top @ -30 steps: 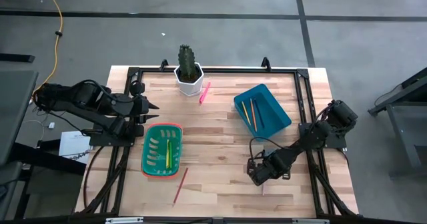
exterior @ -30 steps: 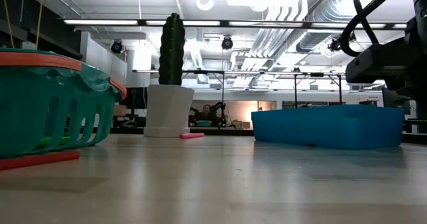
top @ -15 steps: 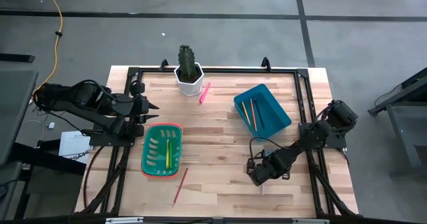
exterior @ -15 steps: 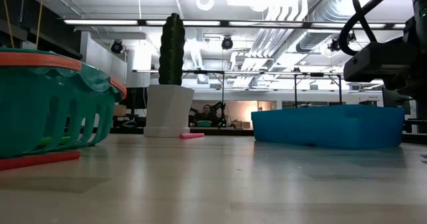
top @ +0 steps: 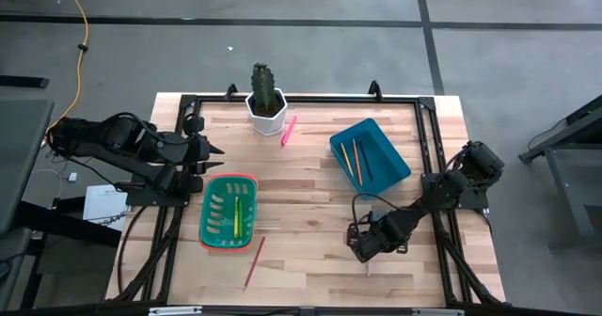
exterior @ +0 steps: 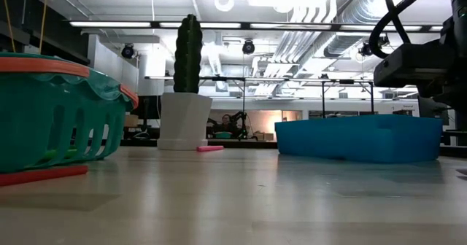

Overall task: Sort pens & pencils
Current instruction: Put the light pink pen into the green basket

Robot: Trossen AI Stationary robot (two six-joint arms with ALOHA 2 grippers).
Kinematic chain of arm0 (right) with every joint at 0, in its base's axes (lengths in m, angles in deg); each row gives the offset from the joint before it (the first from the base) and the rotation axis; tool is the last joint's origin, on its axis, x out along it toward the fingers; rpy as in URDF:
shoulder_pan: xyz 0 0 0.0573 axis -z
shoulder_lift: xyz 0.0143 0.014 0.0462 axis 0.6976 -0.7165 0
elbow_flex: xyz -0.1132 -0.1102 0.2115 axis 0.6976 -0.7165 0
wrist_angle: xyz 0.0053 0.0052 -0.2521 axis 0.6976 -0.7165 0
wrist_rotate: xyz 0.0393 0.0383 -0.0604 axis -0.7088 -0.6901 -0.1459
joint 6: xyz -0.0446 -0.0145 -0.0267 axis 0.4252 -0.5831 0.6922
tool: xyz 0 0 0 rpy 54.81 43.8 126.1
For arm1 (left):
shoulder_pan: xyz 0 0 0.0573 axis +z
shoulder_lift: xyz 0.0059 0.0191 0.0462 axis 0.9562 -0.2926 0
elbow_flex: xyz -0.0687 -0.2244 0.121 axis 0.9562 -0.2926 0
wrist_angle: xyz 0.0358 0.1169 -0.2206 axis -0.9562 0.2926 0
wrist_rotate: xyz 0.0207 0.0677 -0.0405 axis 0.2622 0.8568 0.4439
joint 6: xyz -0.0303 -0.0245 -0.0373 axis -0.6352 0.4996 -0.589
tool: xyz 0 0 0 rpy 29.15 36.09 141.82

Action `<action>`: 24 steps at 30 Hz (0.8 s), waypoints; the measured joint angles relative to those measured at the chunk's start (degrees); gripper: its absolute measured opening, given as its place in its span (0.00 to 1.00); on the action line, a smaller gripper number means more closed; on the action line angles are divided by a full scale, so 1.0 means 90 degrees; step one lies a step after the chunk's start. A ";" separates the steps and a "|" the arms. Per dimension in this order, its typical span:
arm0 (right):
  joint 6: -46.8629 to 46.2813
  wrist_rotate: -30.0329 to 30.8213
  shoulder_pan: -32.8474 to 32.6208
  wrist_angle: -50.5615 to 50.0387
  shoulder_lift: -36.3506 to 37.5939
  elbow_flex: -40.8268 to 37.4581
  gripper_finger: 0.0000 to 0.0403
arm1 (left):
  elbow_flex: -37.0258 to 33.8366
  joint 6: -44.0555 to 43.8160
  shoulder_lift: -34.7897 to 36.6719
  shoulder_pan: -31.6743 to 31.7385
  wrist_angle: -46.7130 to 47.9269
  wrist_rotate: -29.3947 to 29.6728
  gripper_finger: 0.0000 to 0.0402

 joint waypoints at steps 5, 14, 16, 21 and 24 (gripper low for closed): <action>0.0002 -0.0054 0.0021 -0.0005 -0.0002 0.0000 0.10 | 0.0000 -0.0002 0.0000 -0.0002 -0.0002 0.0000 0.28; 0.0010 -0.0061 0.0021 -0.0004 -0.0002 0.0000 0.15 | 0.0000 -0.0002 0.0000 0.0000 -0.0002 0.0000 0.28; 0.0012 -0.0081 0.0021 -0.0004 -0.0002 0.0000 0.15 | 0.0000 -0.0002 0.0000 0.0000 -0.0002 0.0000 0.28; 0.0009 -0.0166 0.0021 -0.0007 -0.0002 0.0000 0.15 | 0.0000 -0.0002 0.0000 -0.0001 -0.0001 0.0000 0.28; 0.0000 -0.0297 0.0024 -0.0062 -0.0002 0.0000 0.15 | 0.0000 -0.0001 0.0000 -0.0002 -0.0002 0.0000 0.28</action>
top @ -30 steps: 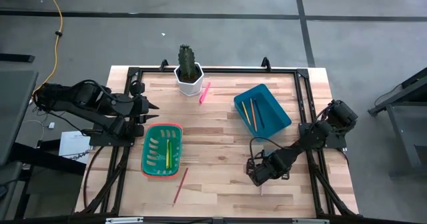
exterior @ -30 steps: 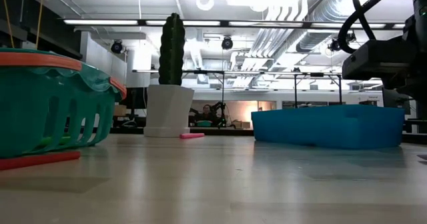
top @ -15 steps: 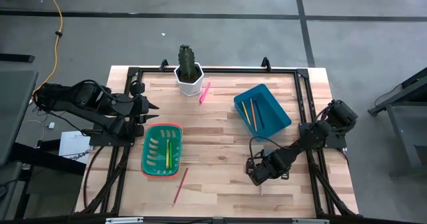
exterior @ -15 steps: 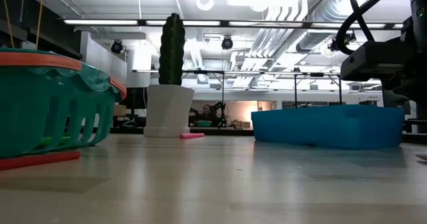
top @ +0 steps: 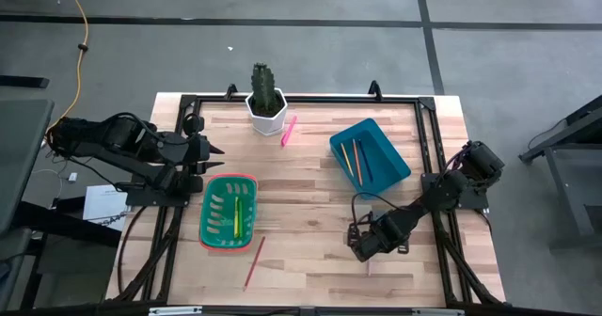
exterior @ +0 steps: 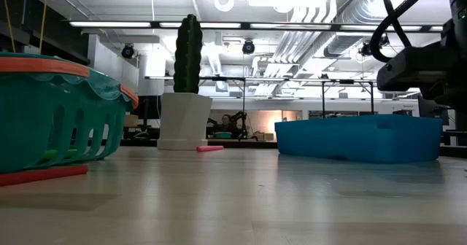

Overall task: Sort pens & pencils
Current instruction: Put the light pink pen into the green basket

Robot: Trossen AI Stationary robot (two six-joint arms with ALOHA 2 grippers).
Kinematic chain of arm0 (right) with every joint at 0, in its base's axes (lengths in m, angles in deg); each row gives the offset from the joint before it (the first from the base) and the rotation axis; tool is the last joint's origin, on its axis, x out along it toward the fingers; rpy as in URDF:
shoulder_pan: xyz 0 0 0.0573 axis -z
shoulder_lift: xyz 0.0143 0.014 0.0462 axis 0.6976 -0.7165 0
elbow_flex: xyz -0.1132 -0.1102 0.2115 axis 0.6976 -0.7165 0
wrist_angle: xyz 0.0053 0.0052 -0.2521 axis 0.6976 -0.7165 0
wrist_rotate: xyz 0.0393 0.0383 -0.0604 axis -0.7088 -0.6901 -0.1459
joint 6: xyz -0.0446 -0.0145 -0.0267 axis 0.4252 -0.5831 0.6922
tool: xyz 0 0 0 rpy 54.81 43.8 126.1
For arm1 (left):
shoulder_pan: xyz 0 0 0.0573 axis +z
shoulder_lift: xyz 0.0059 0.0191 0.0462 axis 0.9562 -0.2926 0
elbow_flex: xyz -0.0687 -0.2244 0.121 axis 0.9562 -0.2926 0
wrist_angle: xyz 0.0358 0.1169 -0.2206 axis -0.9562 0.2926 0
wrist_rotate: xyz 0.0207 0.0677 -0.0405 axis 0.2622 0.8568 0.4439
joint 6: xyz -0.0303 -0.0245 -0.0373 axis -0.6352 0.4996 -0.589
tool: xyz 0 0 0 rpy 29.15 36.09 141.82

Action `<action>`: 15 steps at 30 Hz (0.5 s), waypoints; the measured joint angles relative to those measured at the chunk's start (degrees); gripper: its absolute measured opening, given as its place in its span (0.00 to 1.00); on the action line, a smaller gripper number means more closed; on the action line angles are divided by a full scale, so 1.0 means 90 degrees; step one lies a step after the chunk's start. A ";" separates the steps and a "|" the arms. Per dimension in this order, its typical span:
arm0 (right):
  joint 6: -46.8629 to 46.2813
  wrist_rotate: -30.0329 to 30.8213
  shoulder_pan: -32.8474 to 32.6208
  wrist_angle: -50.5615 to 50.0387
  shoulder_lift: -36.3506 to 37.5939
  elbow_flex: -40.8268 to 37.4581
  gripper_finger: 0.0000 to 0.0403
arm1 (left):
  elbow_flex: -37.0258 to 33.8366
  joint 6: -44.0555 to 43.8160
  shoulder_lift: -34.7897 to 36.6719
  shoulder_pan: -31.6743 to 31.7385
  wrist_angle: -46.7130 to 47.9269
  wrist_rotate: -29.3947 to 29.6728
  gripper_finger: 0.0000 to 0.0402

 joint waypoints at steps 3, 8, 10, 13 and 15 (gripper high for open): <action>-0.0005 -0.0093 0.0005 -0.0029 0.0000 0.0000 0.15 | 0.0000 -0.0002 0.0000 -0.0001 0.0000 0.0000 0.28; -0.0025 -0.0215 0.0005 -0.0134 -0.0002 0.0000 0.15 | 0.0000 -0.0002 0.0000 0.0001 0.0000 0.0000 0.28; -0.0027 -0.0262 0.0005 -0.0169 -0.0002 0.0000 0.15 | 0.0000 -0.0002 0.0000 0.0002 0.0000 0.0000 0.28; -0.0043 -0.0344 0.0006 -0.0183 -0.0002 0.0000 0.15 | 0.0000 -0.0002 0.0000 -0.0001 0.0000 0.0000 0.28; -0.0046 -0.0480 0.0010 -0.0238 -0.0002 0.0000 0.15 | 0.0000 -0.0002 0.0000 0.0000 0.0000 0.0000 0.28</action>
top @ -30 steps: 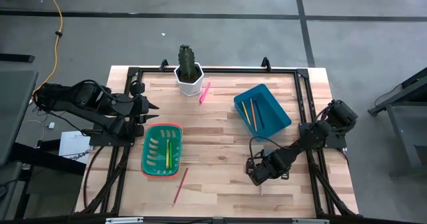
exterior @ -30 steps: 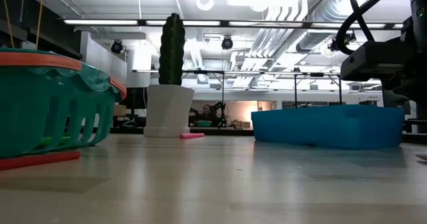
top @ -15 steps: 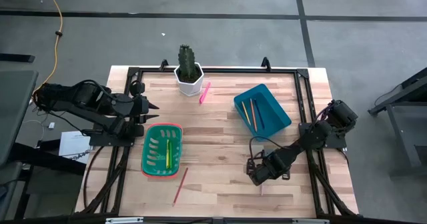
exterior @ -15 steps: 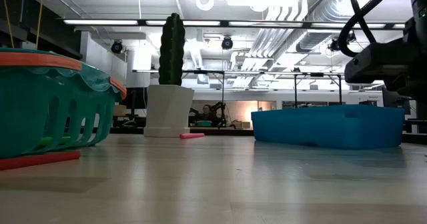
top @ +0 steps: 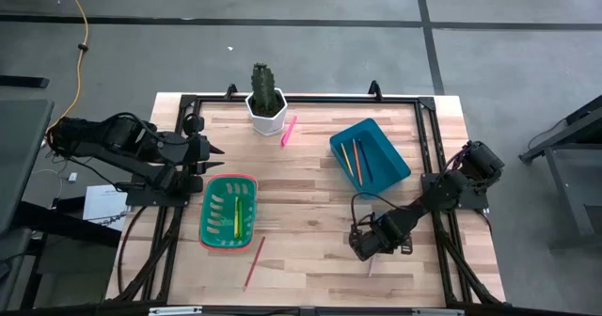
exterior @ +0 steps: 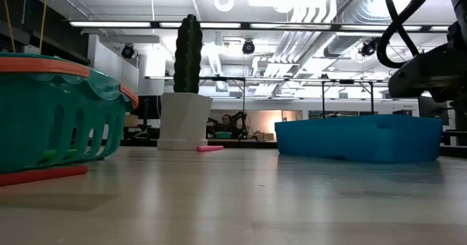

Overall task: Sort pens & pencils
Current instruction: Put the light pink pen into the green basket

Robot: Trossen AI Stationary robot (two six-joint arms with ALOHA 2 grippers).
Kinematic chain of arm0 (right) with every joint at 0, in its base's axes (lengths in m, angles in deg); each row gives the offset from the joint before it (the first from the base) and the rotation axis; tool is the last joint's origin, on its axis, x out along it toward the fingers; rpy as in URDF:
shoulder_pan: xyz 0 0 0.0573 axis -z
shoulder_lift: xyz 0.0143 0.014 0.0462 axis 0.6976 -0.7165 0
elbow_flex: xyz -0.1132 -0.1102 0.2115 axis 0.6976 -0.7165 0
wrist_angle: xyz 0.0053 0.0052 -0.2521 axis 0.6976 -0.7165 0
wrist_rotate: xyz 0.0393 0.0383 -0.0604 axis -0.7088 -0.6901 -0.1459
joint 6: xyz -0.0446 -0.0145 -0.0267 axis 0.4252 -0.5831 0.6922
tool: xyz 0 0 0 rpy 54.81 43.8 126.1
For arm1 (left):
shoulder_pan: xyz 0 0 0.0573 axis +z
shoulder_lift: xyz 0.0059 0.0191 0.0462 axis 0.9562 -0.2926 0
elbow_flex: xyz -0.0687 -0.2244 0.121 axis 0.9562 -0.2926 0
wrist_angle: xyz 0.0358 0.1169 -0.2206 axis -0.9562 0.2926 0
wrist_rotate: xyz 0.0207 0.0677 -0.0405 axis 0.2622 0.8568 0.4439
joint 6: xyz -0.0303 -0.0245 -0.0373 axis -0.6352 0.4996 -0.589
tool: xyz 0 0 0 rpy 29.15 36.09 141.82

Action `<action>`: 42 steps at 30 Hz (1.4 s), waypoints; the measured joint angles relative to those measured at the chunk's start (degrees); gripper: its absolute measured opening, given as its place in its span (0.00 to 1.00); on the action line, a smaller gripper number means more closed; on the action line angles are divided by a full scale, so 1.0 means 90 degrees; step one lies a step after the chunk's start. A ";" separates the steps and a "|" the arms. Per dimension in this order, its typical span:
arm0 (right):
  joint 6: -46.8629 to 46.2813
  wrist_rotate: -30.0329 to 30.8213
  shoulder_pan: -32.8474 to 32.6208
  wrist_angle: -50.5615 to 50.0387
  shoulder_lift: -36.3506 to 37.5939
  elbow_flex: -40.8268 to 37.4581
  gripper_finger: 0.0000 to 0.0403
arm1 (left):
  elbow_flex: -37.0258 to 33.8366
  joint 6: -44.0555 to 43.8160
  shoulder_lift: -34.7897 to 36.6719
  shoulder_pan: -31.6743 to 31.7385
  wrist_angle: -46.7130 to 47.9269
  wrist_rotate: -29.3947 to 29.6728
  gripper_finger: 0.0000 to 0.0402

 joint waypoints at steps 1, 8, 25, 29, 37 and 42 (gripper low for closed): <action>0.0000 -0.0040 0.0000 -0.0023 0.0000 0.0000 0.15 | 0.0000 0.0000 0.0000 0.0001 0.0000 0.0000 0.28; 0.0000 0.0040 0.0016 0.0071 0.0000 0.0000 0.15 | 0.0000 0.0000 0.0000 0.0002 -0.0002 0.0000 0.28; 0.0013 0.0267 0.0110 0.0084 -0.0002 0.0000 0.15 | 0.0000 0.0000 0.0000 0.0002 -0.0002 -0.0001 0.28; 0.0054 0.0393 0.0159 0.0160 -0.0002 0.0000 0.15 | 0.0000 0.0000 0.0000 0.0000 0.0000 0.0000 0.28; 0.0116 0.0444 0.0197 0.0103 -0.0002 0.0001 0.15 | 0.0000 0.0000 0.0000 0.0002 0.0000 -0.0002 0.28; 0.0108 0.0444 0.0194 0.0111 -0.0002 0.0000 0.15 | 0.0000 0.0000 0.0000 0.0002 0.0000 -0.0002 0.28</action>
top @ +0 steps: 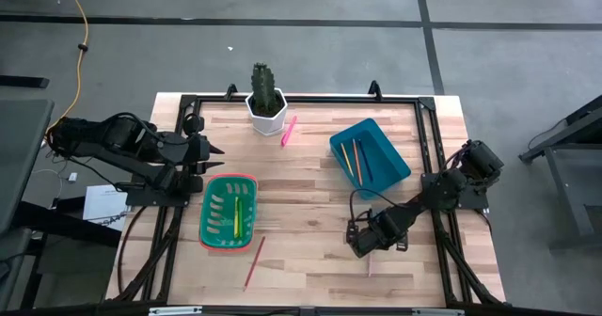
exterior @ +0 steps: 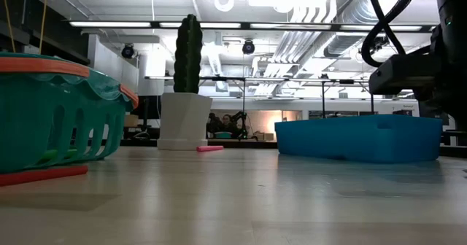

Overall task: Sort pens & pencils
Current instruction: Put the light pink pen into the green basket

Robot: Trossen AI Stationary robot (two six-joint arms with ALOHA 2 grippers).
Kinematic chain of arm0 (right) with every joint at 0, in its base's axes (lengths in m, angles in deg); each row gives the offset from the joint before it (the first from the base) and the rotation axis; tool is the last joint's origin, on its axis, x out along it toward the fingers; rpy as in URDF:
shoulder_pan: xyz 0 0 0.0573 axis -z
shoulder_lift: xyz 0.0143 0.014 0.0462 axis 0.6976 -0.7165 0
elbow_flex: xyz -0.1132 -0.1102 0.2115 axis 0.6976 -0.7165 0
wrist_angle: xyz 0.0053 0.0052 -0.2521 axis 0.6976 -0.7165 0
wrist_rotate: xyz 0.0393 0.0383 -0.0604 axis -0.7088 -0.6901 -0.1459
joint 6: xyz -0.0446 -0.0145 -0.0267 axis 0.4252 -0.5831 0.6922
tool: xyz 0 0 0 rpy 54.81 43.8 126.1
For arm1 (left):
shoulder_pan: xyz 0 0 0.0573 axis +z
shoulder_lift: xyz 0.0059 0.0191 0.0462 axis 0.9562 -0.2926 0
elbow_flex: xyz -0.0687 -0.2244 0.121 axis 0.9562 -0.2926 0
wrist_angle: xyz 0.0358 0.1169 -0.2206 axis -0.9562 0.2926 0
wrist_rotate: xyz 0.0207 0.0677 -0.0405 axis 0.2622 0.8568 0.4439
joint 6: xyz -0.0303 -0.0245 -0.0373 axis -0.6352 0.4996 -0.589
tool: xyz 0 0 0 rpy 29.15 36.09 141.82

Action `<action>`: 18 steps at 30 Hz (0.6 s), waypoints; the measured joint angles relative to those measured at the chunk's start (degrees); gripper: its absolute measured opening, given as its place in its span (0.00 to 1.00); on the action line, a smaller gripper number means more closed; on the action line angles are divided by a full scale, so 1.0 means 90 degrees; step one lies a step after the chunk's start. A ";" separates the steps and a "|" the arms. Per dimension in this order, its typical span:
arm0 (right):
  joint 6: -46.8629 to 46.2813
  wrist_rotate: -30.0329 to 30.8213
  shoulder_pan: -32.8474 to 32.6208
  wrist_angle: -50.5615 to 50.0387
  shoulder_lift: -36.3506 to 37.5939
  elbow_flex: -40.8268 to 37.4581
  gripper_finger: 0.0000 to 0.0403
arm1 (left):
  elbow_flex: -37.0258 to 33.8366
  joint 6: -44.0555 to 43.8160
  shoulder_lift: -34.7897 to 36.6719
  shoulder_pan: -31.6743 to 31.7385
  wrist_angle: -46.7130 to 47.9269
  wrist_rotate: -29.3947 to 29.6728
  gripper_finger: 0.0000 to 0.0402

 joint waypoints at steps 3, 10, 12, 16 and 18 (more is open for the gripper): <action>0.0004 -0.0005 0.0022 0.0178 0.0000 -0.0080 0.15 | 0.0000 0.0000 0.0002 0.0000 0.0000 0.0000 0.28; 0.0004 0.0034 0.0039 0.0224 0.0000 -0.0112 0.15 | 0.0000 0.0000 0.0002 -0.0001 0.0005 0.0000 0.28; 0.0006 0.0060 0.0039 0.0218 0.0000 -0.0112 0.15 | 0.0000 0.0000 0.0002 -0.0002 0.0005 0.0000 0.28; 0.0030 0.0061 0.0039 0.0206 0.0001 -0.0112 0.15 | 0.0000 0.0000 0.0002 0.0000 0.0002 0.0000 0.28; 0.0035 0.0061 0.0039 0.0203 0.0002 -0.0112 0.15 | 0.0000 0.0000 0.0002 0.0000 0.0002 0.0000 0.28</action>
